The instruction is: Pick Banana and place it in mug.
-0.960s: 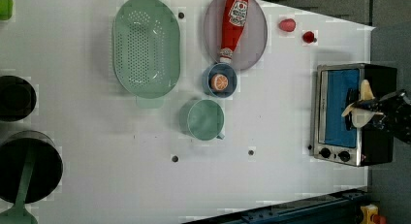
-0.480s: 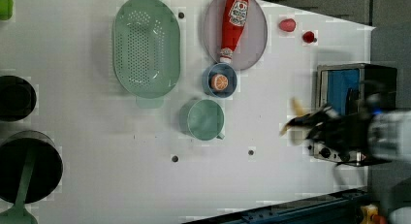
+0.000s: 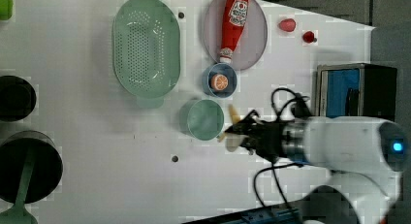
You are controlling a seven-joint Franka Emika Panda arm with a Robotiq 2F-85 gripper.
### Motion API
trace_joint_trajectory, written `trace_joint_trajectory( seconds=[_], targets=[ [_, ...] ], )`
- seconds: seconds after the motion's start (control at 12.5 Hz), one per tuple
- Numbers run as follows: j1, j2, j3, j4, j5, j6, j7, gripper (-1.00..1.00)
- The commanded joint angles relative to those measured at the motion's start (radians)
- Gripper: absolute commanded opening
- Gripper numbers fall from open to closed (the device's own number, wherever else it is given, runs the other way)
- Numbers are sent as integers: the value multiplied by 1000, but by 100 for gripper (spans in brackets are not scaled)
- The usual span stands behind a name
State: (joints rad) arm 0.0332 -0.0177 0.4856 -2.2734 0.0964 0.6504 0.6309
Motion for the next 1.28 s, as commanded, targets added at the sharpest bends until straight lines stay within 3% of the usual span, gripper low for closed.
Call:
trace_joint_trajectory(
  seconds=[0.08,0.24,0.56,1.04,1.28],
  targets=[
    [-4,85,2,13,-40,45,185,-46],
    [-4,149,3,15,-114,105,206,-46],
    [-4,241,-4,-16,-136,240,257,-40],
    [-5,223,-13,-31,-146,270,263,92],
    [-6,197,-14,-21,-145,302,263,100]
  ],
)
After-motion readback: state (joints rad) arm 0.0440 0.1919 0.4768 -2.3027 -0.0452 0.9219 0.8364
